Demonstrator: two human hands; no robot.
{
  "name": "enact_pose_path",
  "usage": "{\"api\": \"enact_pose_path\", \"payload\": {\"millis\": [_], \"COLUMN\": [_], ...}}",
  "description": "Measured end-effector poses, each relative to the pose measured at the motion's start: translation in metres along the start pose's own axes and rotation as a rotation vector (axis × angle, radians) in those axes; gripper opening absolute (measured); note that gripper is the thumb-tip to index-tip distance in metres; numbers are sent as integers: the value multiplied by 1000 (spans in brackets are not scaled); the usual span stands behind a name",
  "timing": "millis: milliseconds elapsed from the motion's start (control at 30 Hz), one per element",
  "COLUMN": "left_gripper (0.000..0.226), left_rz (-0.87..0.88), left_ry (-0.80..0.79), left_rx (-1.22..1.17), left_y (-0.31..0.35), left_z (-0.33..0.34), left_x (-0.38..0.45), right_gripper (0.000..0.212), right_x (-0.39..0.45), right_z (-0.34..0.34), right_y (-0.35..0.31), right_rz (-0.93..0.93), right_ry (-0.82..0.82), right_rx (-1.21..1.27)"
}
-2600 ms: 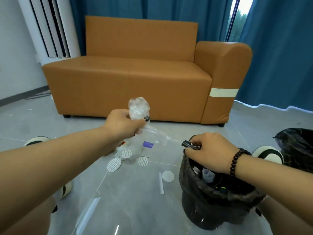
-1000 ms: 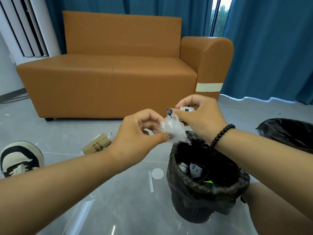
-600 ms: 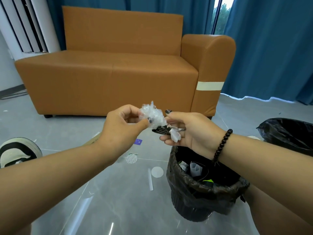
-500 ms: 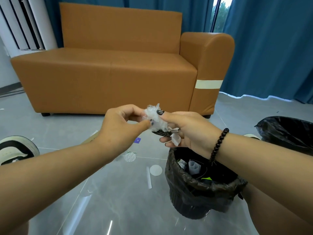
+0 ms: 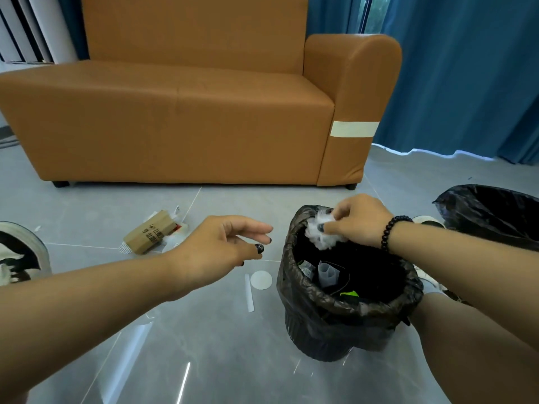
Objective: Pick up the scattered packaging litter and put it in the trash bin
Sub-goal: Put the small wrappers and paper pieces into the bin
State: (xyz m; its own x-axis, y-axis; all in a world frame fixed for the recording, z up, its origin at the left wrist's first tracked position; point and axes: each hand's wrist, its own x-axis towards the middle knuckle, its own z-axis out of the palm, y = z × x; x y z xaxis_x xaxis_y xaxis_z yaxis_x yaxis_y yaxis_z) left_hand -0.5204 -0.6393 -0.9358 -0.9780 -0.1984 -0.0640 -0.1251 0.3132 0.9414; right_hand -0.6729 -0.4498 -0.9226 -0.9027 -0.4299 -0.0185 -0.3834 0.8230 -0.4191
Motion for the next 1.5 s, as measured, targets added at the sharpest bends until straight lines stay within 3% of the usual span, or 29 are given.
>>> {"api": "enact_pose_path", "payload": {"millis": [67,267,367,467,567,767,900,1067,1267,1500], "left_gripper": [37,34,34,35,33,32,30,31,31,28], "left_rz": [-8,-10,-11,-11,-16,-57,-99,-153,-243,-311], "left_ry": [-26,-79,-83,-68,-46,23,40,40,37,-26], "left_rx": [-4,-38,-39,-15,15,46,72,71,185,286], "left_y": [-5,-12,-15,-21,-27,-53,-79,-117,-174,-224], "left_z": [2,11,12,6,-4,-35,-57,-89,-121,-130], "left_x": [2,11,16,19,22,23,18,9,6,27], "right_gripper": [12,25,12,14,12,16,21,11,64,82], "right_x": [3,7,7,4,-5,-12,-5,20,43,71], "right_z": [14,40,38,37,45,91,133,189,255,281], "right_y": [15,31,23,1,-30,-73,-84,-80,-43,-29], "right_rz": [-22,-99,-107,-101,-110,-72,-47,56,461,552], "right_ry": [-45,-148,-22,128,176,39,-36,-89,-154,-13], "right_rx": [-110,-240,-112,90,292,476,449,322,273,298]}}
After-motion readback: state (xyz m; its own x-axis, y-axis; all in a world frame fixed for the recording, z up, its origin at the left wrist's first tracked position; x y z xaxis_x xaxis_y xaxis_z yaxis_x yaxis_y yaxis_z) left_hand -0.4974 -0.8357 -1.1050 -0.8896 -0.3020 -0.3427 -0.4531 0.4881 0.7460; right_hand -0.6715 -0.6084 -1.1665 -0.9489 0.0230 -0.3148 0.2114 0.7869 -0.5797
